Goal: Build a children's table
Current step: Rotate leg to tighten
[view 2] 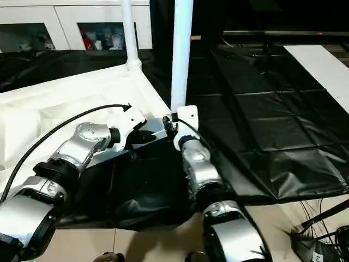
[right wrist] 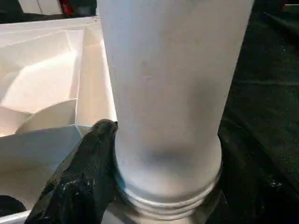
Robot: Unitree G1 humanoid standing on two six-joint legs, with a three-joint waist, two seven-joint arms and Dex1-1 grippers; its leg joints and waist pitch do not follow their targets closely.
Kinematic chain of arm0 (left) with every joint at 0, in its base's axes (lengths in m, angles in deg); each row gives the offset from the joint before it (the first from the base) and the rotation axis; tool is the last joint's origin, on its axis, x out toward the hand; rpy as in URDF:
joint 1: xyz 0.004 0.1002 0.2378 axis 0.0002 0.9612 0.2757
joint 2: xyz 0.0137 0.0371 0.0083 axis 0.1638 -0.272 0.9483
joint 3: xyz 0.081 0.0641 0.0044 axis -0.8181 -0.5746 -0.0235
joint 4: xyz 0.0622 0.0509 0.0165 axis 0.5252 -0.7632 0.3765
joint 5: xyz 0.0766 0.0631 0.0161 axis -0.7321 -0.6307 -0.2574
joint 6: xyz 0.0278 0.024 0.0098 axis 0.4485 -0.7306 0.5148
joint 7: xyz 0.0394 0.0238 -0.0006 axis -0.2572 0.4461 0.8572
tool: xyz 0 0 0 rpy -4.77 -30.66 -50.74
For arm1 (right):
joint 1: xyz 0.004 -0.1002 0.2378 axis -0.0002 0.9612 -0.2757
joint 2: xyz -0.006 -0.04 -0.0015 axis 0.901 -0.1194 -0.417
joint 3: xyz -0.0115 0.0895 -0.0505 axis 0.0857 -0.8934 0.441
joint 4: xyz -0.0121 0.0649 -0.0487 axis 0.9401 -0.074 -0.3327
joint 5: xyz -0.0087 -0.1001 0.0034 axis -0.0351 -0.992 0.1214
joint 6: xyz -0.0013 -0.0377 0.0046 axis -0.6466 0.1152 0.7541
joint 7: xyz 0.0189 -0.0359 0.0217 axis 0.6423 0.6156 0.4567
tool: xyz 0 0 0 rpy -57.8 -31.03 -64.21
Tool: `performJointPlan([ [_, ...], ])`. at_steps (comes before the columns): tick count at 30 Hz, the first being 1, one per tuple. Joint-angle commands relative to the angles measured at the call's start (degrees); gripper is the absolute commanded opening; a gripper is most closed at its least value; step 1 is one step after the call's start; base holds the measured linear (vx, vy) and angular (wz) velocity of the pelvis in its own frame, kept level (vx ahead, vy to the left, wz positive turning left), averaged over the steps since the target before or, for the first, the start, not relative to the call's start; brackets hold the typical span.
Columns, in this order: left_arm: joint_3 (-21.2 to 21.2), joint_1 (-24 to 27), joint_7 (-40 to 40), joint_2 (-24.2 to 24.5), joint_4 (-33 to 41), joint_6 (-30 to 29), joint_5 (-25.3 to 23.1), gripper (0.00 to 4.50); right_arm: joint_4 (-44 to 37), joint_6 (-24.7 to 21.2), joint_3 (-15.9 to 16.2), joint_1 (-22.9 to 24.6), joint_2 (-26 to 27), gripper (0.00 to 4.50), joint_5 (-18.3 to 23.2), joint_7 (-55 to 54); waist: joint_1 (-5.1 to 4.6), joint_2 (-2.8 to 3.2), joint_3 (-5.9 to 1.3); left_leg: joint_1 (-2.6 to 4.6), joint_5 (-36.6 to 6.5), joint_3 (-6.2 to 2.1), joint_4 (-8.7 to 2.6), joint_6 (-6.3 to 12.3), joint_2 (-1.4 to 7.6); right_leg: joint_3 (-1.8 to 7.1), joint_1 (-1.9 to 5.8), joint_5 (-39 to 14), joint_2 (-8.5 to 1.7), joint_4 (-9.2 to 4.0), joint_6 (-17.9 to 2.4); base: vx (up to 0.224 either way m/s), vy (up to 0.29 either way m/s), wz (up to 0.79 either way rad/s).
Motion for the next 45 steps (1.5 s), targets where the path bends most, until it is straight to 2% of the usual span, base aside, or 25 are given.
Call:
performJointPlan([
  [1, 0.4, 1.1, -0.7, -0.3, -0.5, 1.4, 0.4, 0.0, 0.0, 1.1, -0.9, 0.9, 0.4, 3.28, 1.5, 2.4, 0.13, -0.1, -4.42, 0.52, -15.0, 0.96, -3.79, 0.87, -1.06, 1.2, 3.68, -11.1, -1.18, -4.03, -11.9, 0.0, 0.0, 0.0],
  [4, 0.3, 1.6, -1.8, 0.0, 0.0, 1.6, 0.5, 0.0, -1.6, 2.2, -1.0, 1.3, -1.2, 3.44, 1.2, 2.8, 0.23, -0.09, -4.64, 0.45, -12.6, 1.01, -3.59, 1.56, -1.06, 1.15, 3.93, -7.0, -1.08, -3.61, -13.0, 0.0, 0.0, 0.0],
  [9, 0.1, 2.2, -3.2, 0.6, 0.7, 1.9, 0.6, 0.0, -5.4, 1.9, -1.3, 1.9, -4.5, 3.89, 1.7, 6.9, 0.4, -0.3, -4.73, 0.48, -12.2, 1.09, -3.47, 2.56, -1.02, 1.14, 4.11, -6.4, -1.08, -3.54, -13.5, 0.0, 0.0, 0.0],
  [11, 0.0, 2.6, -4.6, 1.3, 1.4, 2.1, 0.7, 0.0, -9.2, -0.5, 0.6, 3.2, -8.4, 3.89, 2.7, 18.4, 0.43, -0.36, -4.78, 0.47, -12.3, 1.11, -3.41, 3.14, -1.03, 1.11, 4.22, -6.5, -1.0, -3.57, -13.6, 0.0, 0.0, 0.0],
  [13, -0.1, 2.8, -5.7, 1.7, 1.8, 2.2, 0.9, 0.0, -11.5, -2.1, 1.5, 4.2, -10.6, 3.89, 3.9, 25.2, 0.61, -0.51, -4.82, 0.34, -11.3, 1.1, -3.26, 3.97, -1.02, 1.13, 4.41, -5.1, -1.01, -3.45, -13.7, 0.0, 0.0, 0.0],
  [14, -0.4, 3.2, -7.6, 2.3, 2.5, 2.2, 1.1, 0.0, -14.0, -3.4, 3.2, 5.7, -13.4, 3.89, 5.0, 32.9, 0.68, -0.57, -4.84, 0.37, -11.4, 1.14, -3.13, 4.87, -1.05, 1.05, 4.54, -4.6, -0.91, -3.5, -14.0, 0.0, 0.0, 0.0],
  [15, -0.4, 3.2, -7.6, 2.3, 2.5, 2.2, 1.1, 0.0, -14.0, -3.4, 3.2, 5.7, -13.4, 3.89, 5.0, 32.9, 0.77, -0.61, -4.88, 0.26, -11.0, 1.08, -3.08, 5.07, -0.97, 1.07, 4.6, -4.2, -1.05, -3.39, -14.1, 0.0, 0.0, 0.0],
  [17, -0.9, 4.3, -12.5, 3.6, 4.5, 2.7, 2.1, 0.0, -18.2, -4.4, 6.8, 8.6, -18.3, 3.89, 5.7, 44.0, 0.77, -0.7, -4.87, 0.18, -10.9, 1.1, -3.03, 5.27, -1.02, 1.03, 4.57, -4.6, -1.07, -3.45, -14.4, 0.0, 0.0, 0.0],
  [19, -1.4, 5.1, -16.1, 4.7, 6.0, 3.1, 2.8, 0.0, -20.2, -4.7, 8.4, 10.0, -20.7, 3.89, 6.5, 49.4, 0.85, -0.67, -4.8, 0.19, -11.2, 1.1, -3.06, 5.51, -0.88, 1.01, 4.5, -5.5, -1.1, -3.54, -14.8, 0.0, 0.0, 0.0],
  [20, -2.0, 6.1, -20.4, 5.9, 7.8, 3.2, 3.8, 0.0, -21.9, -5.3, 9.4, 11.1, -22.8, 3.89, 7.5, 54.3, 1.1, -0.74, -4.77, 0.27, -11.8, 1.04, -3.11, 5.39, -0.68, 0.96, 4.58, -6.7, -1.13, -3.52, -15.0, 0.0, 0.0, 0.0],
  [22, -2.4, 7.0, -25.0, 7.0, 10.1, 1.7, 5.3, 0.0, -23.7, -7.2, 9.7, 12.0, -24.4, 3.89, 8.6, 58.1, 1.24, -0.43, -4.68, 0.47, -12.2, 1.2, -3.09, 5.48, -0.54, 1.0, 4.17, -7.4, -1.05, -3.61, -15.5, 0.0, 0.0, 0.0],
  [25, -3.0, 7.8, -29.0, 8.1, 12.8, -0.6, 6.6, 0.0, -24.9, -7.5, 10.1, 12.6, -25.4, 3.89, 8.9, 60.8, 1.35, -0.5, -4.67, 0.57, -13.1, 1.23, -3.16, 4.89, -0.36, 1.0, 3.89, -8.6, -1.14, -3.57, -15.9, 0.0, 0.0, 0.0],
  [29, -3.7, 7.8, -30.8, 9.2, 14.0, -1.2, 6.1, 0.0, -25.5, -8.3, 10.2, 12.3, -26.1, 3.89, 9.1, 62.7, 2.12, -0.39, -4.54, 0.93, -14.0, 1.26, -3.25, 4.0, -0.26, 1.17, 3.49, -10.2, -1.19, -3.73, -15.2, 0.0, 0.0, 0.0],
  [32, -3.6, 7.9, -31.5, 9.6, 14.7, -1.6, 6.0, 0.0, -26.1, -9.3, 10.9, 12.2, -26.7, 3.89, 9.3, 64.7, 2.16, -0.47, -4.61, 0.6, -13.0, 1.12, -3.28, 3.7, -0.42, 1.07, 3.79, -9.7, -1.19, -3.58, -14.7, 0.0, 0.0, 0.0],
  [36, -3.4, 7.8, -31.4, 9.8, 14.9, -2.0, 5.9, 0.0, -24.8, -9.1, 12.8, 11.7, -27.0, 3.89, 7.3, 66.8, 2.08, -0.64, -4.72, 0.35, -11.4, 1.09, -3.11, 4.1, -0.57, 0.98, 3.98, -7.5, -1.16, -3.33, -14.8, 0.0, 0.0, 0.0],
  [37, -3.4, 7.8, -31.3, 9.8, 14.9, -1.9, 5.8, 0.0, -24.4, -8.9, 13.0, 11.6, -26.9, 3.63, 6.9, 66.8, 2.09, -0.59, -4.77, 0.39, -11.3, 1.1, -3.05, 4.17, -0.59, 0.98, 3.96, -7.6, -1.2, -3.33, -14.8, 0.0, 0.0, 0.0],
  [45, -3.4, 8.1, -30.8, 9.9, 15.1, -1.9, 5.6, 0.0, -23.0, -10.1, 11.8, 10.1, -24.9, 2.98, 7.3, 64.5, 2.05, -0.49, -4.74, 0.53, -11.7, 1.09, -3.1, 3.74, -0.53, 0.98, 3.9, -8.0, -1.15, -3.35, -15.0, 0.0, 0.0, 0.0],
])
